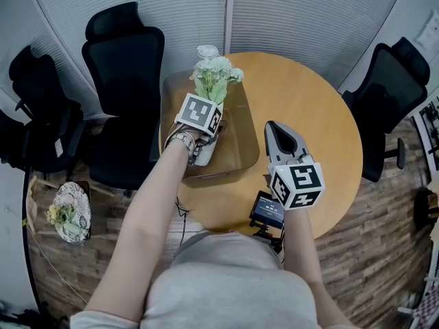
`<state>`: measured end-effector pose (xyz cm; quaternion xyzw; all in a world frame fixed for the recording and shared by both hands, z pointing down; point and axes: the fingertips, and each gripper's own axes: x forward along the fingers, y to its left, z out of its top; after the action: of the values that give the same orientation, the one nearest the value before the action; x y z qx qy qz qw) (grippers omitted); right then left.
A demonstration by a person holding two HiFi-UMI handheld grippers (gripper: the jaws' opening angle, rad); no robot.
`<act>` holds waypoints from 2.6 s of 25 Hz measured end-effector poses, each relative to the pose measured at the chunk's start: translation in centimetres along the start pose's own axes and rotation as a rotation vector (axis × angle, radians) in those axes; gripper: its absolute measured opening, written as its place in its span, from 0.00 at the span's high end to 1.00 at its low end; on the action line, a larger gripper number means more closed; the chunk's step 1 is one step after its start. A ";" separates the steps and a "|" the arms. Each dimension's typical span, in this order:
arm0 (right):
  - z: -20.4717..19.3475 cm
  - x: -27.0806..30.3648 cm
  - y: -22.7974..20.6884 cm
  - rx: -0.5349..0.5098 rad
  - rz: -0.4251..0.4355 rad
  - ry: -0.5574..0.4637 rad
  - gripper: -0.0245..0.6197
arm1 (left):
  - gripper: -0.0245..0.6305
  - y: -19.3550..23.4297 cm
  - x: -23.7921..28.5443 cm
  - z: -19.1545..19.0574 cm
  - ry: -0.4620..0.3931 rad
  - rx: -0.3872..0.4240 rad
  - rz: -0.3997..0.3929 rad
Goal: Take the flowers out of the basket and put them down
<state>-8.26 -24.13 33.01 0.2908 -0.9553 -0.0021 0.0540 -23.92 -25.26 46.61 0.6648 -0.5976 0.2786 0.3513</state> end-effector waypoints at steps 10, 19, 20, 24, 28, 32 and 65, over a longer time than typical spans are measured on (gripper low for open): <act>1.0 -0.9 0.3 0.005 -0.015 -0.012 0.92 | 0.42 -1.2 -2.5 1.9 -0.106 -0.005 -0.012; 0.8 -2.5 0.5 0.021 -0.033 -0.003 0.92 | 0.42 -2.6 -5.3 4.0 -0.220 0.099 0.056; 0.7 -2.7 0.5 0.032 -0.035 -0.004 0.92 | 0.42 -2.9 -5.6 4.3 -0.234 0.103 0.052; 0.8 -3.4 0.5 0.050 -0.041 -0.006 0.92 | 0.42 -4.1 -6.9 5.4 -0.283 0.146 0.058; 1.2 -4.0 0.5 0.052 -0.040 -0.012 0.92 | 0.42 -5.7 -8.6 6.8 -0.337 0.181 0.048; 1.5 -4.3 1.0 0.043 -0.042 -0.016 0.92 | 0.42 -7.0 -10.3 7.8 -0.392 0.189 0.019; 2.1 -9.9 -3.1 0.008 -0.238 -0.019 0.92 | 0.42 -19.9 -12.6 12.6 -0.601 0.275 -0.244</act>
<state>1.39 -21.31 29.79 0.4025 -0.9144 -0.0075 0.0432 -6.52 -27.03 26.47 0.8246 -0.5474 0.1043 0.0977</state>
